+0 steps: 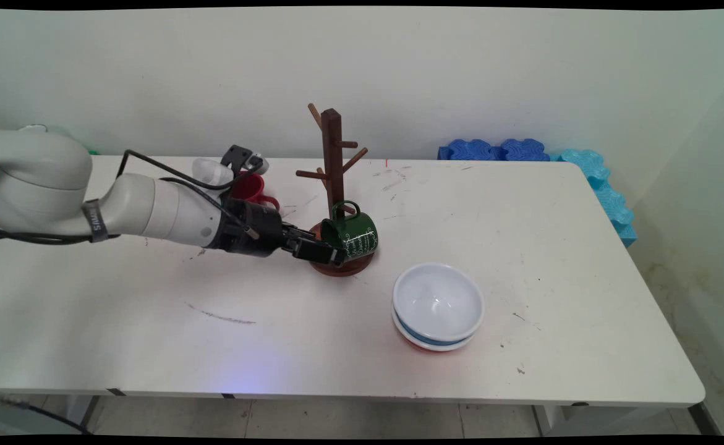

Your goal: Pick up the green mug from the rack

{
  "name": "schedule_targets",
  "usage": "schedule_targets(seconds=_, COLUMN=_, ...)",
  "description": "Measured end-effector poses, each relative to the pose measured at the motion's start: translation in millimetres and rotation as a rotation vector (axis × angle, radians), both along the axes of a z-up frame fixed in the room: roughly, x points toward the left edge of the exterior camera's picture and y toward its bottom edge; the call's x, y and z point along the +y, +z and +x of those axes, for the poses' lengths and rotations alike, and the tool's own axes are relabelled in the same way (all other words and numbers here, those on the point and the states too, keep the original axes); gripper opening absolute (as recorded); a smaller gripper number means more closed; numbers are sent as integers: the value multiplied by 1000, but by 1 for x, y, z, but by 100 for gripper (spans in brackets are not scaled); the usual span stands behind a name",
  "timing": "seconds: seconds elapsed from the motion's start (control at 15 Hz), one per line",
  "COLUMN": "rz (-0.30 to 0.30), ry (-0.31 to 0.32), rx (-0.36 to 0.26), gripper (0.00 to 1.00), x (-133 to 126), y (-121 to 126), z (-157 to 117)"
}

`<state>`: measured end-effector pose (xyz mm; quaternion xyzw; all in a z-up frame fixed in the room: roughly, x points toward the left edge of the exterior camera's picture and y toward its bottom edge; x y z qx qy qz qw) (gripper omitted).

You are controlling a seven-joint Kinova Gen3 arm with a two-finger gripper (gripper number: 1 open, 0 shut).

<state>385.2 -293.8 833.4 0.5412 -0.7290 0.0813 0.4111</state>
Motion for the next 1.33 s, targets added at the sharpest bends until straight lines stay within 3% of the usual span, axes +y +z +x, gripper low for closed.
schedule_targets(seconds=1.33, rz=31, ry=62, rx=62, gripper=100, x=-11, y=-14, z=-16)
